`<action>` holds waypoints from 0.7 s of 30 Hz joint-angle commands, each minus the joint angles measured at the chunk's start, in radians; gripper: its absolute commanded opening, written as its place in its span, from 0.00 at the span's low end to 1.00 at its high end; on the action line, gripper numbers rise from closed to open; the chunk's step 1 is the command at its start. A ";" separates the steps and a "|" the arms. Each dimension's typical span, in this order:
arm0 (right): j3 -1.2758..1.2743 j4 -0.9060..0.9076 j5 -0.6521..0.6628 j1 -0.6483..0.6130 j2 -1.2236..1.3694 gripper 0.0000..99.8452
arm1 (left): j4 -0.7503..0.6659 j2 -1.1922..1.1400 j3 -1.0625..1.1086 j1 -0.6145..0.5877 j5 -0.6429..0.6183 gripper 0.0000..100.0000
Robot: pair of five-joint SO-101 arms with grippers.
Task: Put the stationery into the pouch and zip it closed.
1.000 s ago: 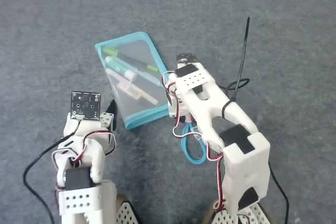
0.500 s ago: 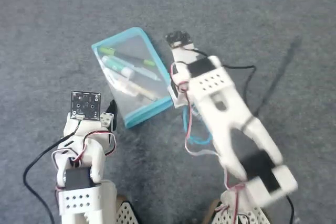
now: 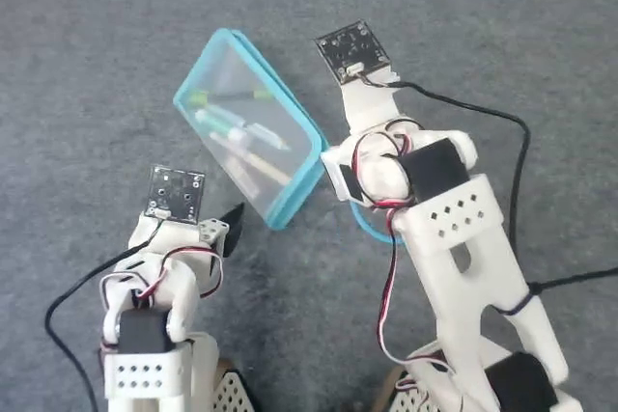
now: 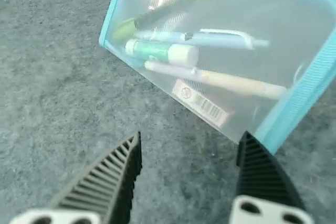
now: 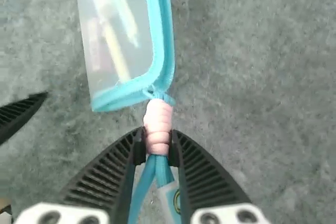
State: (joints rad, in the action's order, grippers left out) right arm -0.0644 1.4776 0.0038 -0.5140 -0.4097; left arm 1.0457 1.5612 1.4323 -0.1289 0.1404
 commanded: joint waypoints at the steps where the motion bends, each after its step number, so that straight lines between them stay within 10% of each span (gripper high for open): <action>1: 0.169 0.056 -0.034 0.008 -0.005 0.01 | 0.003 0.002 -0.036 0.055 0.023 0.28; 21: 0.741 0.314 -0.054 -0.133 0.346 0.01 | -0.052 0.006 0.033 0.203 0.015 0.28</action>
State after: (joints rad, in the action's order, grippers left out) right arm 0.6091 1.7538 -0.0345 -0.6168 -0.0614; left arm 1.0303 1.5612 1.4784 0.0476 0.1542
